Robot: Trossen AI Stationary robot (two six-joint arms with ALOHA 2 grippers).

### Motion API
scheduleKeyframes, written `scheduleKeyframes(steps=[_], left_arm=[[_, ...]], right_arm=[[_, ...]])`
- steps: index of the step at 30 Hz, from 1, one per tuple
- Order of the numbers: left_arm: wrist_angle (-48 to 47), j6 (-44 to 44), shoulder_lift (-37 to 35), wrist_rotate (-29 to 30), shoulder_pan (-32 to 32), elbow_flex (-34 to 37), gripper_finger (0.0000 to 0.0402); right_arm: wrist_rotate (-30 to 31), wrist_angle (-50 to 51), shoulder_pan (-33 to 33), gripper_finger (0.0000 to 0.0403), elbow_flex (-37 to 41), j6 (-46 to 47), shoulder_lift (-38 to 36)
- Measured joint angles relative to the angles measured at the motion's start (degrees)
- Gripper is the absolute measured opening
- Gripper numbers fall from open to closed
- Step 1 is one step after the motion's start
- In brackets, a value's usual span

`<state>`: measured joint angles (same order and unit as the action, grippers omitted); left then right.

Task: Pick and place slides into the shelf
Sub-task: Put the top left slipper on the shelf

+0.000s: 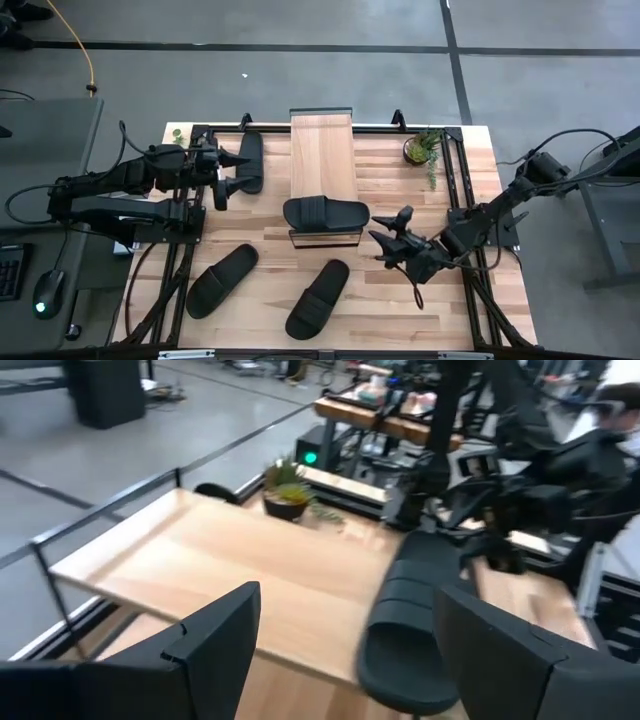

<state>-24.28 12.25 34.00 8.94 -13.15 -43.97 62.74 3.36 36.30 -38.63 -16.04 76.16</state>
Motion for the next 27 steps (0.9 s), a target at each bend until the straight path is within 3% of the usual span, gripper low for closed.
scheduleKeyframes(steps=[5, 12, 18, 27], left_arm=[[-2.7, 0.0, 0.0, 1.7, 0.0, 0.0, 0.0278], [-5.2, -1.8, 0.7, 2.6, 0.0, 0.0, 0.0278], [-5.8, -1.5, 1.2, 3.2, 0.0, 0.3, 0.0278], [-5.6, -2.9, 2.7, 4.7, 0.0, 2.9, 0.0278]], right_arm=[[-5.0, -0.1, 0.6, 0.0208, 0.0, 7.3, 0.0], [-26.8, -1.5, -2.4, 0.0208, 0.0, 22.3, 0.0], [-39.7, -6.0, -3.3, 0.0208, 0.0, 28.0, 0.0], [-45.4, -14.7, -2.0, 0.0207, 0.0, 30.4, 0.9]])
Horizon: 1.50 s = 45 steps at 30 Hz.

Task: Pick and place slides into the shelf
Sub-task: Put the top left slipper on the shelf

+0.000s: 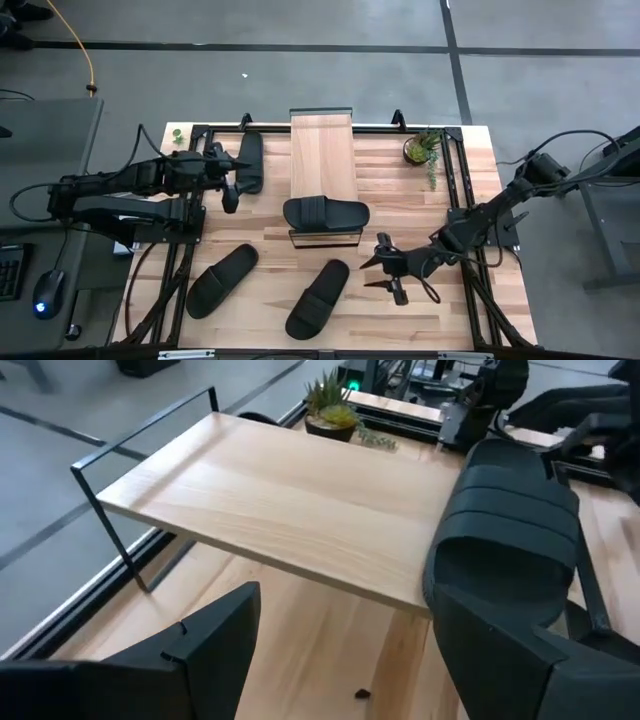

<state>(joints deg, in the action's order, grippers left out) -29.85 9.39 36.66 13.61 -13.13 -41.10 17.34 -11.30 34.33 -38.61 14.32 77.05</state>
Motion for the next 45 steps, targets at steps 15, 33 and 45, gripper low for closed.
scheduleKeyframes(steps=[15, 33, 45], left_arm=[[0.3, 0.3, -0.2, 0.1, 0.0, 0.0, 0.0278], [-5.0, 4.4, 0.3, -6.1, 0.0, -0.1, 0.0278], [-13.6, 1.8, 5.0, 11.8, 0.0, -0.1, 0.0278]], right_arm=[[-1.8, -14.7, 0.2, 0.0208, 0.0, 0.6, 12.1], [2.6, -17.0, -0.2, 0.0206, -5.8, -21.6, 13.2], [5.1, -14.9, -0.2, 0.0206, -6.3, -20.7, 13.2]])
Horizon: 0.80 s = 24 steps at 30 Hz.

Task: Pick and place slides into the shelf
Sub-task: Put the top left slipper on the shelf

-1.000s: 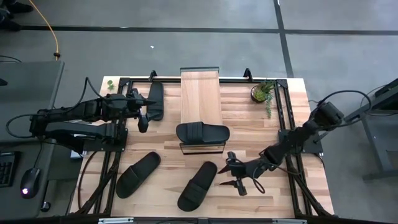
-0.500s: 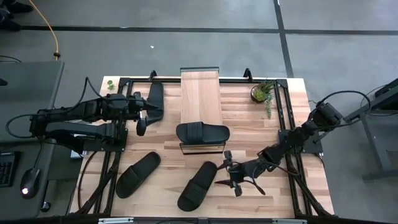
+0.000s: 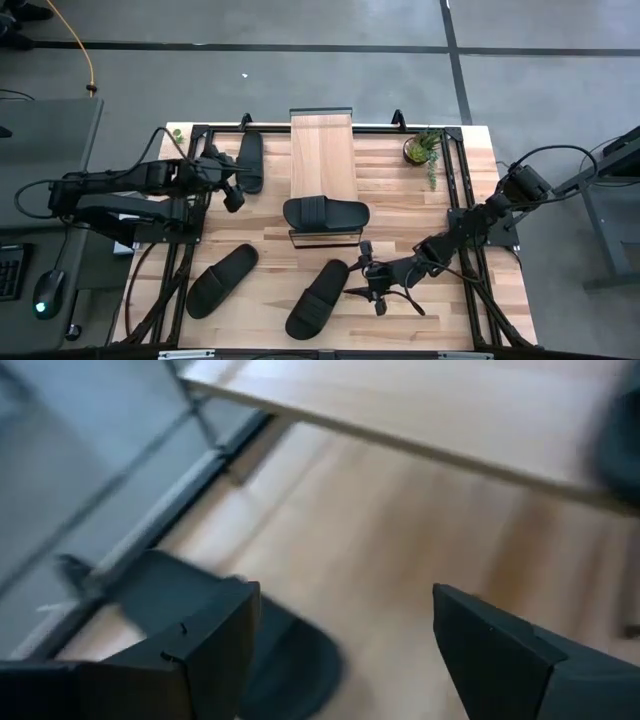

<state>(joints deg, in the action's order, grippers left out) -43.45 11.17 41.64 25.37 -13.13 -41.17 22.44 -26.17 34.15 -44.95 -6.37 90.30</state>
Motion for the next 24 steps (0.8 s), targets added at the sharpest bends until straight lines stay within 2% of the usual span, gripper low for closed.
scheduleKeyframes(steps=[6, 8, 11, 14, 18, 24], left_arm=[[0.0, -0.4, 4.0, 13.0, -0.9, 0.0, 0.0278], [0.1, -2.0, 4.5, 12.6, -3.4, -0.2, 0.0278], [1.4, -4.0, 4.8, 9.0, -10.0, -0.2, 0.0278], [3.7, -10.1, 5.2, 0.1, -18.8, -0.3, 0.0278], [7.5, -19.8, 7.0, -17.8, -32.8, -0.3, 0.0278], [10.6, -19.8, 15.1, -37.5, -52.7, -0.6, 0.0278]], right_arm=[[0.0, 1.6, 0.0, 0.0206, 0.0, 1.8, 0.0], [-0.2, 2.4, 0.0, 0.0206, 0.0, 2.8, 0.0], [-0.3, 3.0, 0.0, 0.0206, 0.0, 3.5, 0.0], [-0.7, 2.9, 0.0, 0.0206, 0.0, 3.5, 0.0], [-1.0, 3.2, 0.0, 0.0206, 0.0, 3.5, 0.0], [-1.7, 3.3, 0.0, 0.0206, 0.0, 3.3, 0.0]])
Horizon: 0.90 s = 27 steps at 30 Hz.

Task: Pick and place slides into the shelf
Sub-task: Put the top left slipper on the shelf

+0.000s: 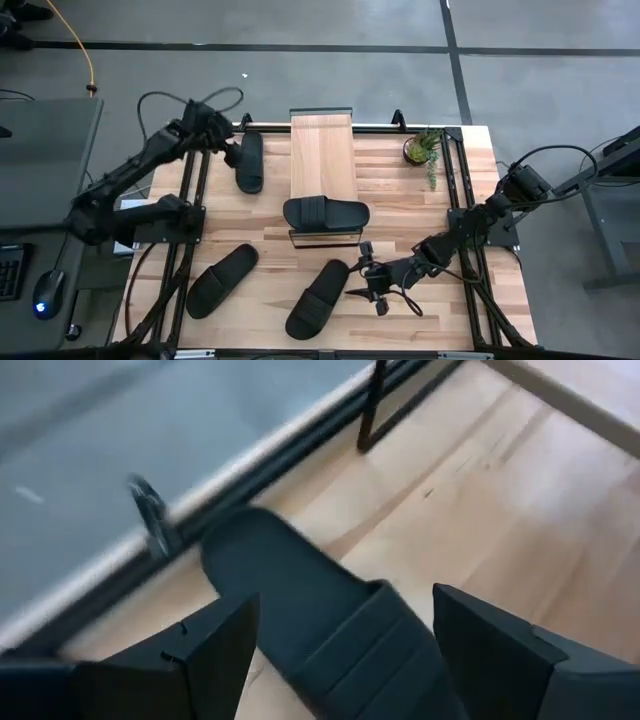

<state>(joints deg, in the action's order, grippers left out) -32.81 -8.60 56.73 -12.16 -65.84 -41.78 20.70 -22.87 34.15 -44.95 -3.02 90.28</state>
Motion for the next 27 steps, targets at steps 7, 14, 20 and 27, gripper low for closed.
scheduleKeyframes(steps=[7, 14, 20, 27], left_arm=[[-0.8, 0.7, 13.6, -13.9, -6.2, -1.7, 0.0278], [0.7, 1.4, 21.0, -15.2, -4.4, -2.1, 0.0275], [-0.5, 1.4, 24.8, -16.0, -3.2, -2.4, 0.0255], [-0.8, 1.4, 24.9, -16.7, -3.1, -2.5, 0.0239]], right_arm=[[-0.8, 1.3, 0.3, 0.0206, 0.0, 0.6, 0.0], [-0.9, 2.2, 1.1, 0.0206, 0.0, 0.9, 0.0], [-0.8, 2.7, 1.3, 0.0206, 0.0, 1.7, 0.0], [-0.8, 2.8, 1.3, 0.0206, 0.0, 1.7, 0.0]])
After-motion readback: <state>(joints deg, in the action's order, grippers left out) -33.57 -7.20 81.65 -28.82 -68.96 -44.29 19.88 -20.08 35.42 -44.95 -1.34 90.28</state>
